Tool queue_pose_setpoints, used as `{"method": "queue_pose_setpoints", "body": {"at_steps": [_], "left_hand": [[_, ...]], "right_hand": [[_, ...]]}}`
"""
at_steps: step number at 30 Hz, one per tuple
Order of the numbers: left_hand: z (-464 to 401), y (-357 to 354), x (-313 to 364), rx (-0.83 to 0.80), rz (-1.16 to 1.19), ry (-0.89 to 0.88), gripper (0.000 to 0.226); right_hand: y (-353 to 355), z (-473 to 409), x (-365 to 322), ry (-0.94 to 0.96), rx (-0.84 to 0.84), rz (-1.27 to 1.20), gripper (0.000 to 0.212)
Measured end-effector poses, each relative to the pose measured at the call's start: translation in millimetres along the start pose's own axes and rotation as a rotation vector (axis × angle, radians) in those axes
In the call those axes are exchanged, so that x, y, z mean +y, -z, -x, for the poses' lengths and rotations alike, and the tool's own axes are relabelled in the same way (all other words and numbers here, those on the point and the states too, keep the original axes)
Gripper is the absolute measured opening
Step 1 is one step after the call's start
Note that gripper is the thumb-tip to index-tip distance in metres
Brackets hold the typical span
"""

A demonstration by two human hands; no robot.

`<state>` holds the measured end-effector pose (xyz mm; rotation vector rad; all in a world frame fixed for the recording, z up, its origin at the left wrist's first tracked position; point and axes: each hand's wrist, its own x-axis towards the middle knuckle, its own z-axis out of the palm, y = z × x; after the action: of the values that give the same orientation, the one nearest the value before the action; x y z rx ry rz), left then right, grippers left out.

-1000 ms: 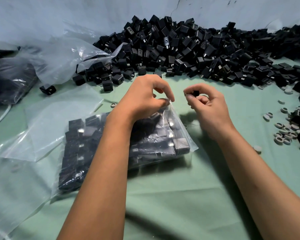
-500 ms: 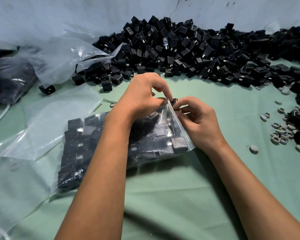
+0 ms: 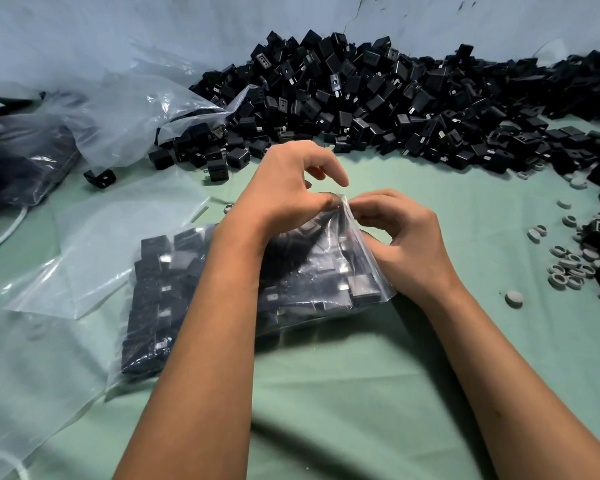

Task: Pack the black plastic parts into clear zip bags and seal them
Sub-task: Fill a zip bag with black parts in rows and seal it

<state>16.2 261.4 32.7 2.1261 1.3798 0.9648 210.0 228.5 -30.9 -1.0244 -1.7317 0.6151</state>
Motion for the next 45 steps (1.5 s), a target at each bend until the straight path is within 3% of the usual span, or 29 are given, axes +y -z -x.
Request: {"method": "queue_pose_setpoints", "body": {"at_steps": [6,14,18,22,26,30,35,43,45], "left_hand": [[3,18,-16,0.102,-0.027,0.105,0.018],[4,15,-31,-0.12,-0.101,0.284,0.008],[4,16,-31,-0.118,-0.095,0.285,0.009],[3,11,-25,-0.128,-0.071,0.26,0.006],[1,9,-20,-0.153,-0.07,0.232,0.002],[4,19,-23,-0.178,-0.037,0.267,0.008],[7,24,-29,-0.189,-0.04,0.306,0.007],[2,11,-23,-0.184,-0.044,0.285,0.013],[3,11,-24,-0.18,-0.036,0.293,0.01]], "right_hand": [[2,0,2,-0.068,0.083,0.027,0.013],[-4,0,-1,-0.144,0.041,-0.1,0.021],[-5,1,-2,-0.173,0.119,-0.071,0.018],[-4,3,-8,-0.187,0.059,-0.008,0.032],[-6,3,-12,-0.253,0.065,-0.199,0.036],[-13,3,-14,-0.26,0.117,-0.14,0.033],[-8,2,-15,-0.229,0.049,-0.007,0.034],[-8,0,-15,-0.198,-0.203,-0.073,0.053],[-9,-1,-14,-0.2,-0.201,-0.061,0.055]]}}
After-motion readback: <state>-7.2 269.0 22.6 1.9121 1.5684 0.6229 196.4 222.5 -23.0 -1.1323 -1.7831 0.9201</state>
